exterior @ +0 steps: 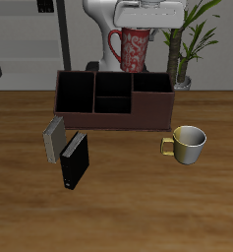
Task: Place the red mug into the back desk caddy's right compartment
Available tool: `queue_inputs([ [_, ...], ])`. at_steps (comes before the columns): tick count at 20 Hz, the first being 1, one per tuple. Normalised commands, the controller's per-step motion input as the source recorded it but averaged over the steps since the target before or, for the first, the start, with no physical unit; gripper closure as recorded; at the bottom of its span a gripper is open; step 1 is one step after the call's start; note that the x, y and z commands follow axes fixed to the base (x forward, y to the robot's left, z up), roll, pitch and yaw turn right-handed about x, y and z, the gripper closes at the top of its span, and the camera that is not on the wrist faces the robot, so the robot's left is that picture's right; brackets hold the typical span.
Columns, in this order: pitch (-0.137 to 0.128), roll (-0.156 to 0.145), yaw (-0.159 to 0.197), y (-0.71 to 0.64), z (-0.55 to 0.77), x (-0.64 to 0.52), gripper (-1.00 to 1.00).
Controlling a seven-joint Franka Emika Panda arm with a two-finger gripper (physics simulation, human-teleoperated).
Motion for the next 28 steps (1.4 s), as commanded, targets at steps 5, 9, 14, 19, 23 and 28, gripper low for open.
queue_inputs([
  [5, -0.019, -0.06, -0.021, 0.12, -0.05, -0.16, 1.0],
  [9, 0.008, -0.015, -0.006, 0.23, -0.09, -0.19, 1.0],
  [14, -0.011, -0.018, 0.011, 0.15, -0.03, -0.16, 1.0],
  [19, -0.009, 0.023, 0.031, 0.2, -0.04, -0.21, 1.0],
  [23, 0.011, 0.005, -0.003, 0.0, -0.05, -0.09, 1.0],
  [28, 0.021, 0.043, 0.013, 0.12, -0.11, -0.15, 1.0],
])
